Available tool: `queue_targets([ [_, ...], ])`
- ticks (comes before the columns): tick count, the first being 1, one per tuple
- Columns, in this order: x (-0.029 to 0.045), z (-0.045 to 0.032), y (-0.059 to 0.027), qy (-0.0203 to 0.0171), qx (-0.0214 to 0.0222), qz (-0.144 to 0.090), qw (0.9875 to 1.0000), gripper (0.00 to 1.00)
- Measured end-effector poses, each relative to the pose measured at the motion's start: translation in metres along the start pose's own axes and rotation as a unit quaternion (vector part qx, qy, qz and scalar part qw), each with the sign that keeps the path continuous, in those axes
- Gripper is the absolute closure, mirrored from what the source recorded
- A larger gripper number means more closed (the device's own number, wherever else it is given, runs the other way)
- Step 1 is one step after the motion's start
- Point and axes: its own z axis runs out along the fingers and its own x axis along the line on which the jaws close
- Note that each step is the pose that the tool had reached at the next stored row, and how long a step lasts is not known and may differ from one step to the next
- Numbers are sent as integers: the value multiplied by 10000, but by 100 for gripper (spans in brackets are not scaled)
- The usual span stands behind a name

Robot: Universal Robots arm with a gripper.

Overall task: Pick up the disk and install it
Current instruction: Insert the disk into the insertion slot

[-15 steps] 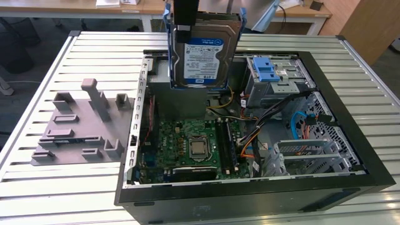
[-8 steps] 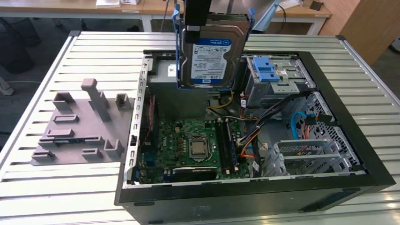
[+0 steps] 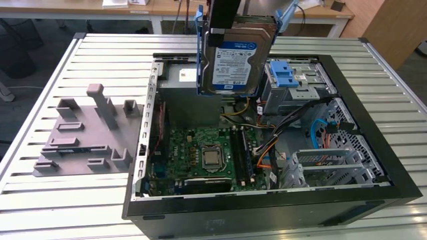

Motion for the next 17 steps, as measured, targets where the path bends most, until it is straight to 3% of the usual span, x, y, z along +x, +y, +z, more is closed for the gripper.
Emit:
queue_targets([
  [12,29,6,-172,0,0,0,10000,63],
  [17,124,11,-178,0,1,0,10000,63],
])
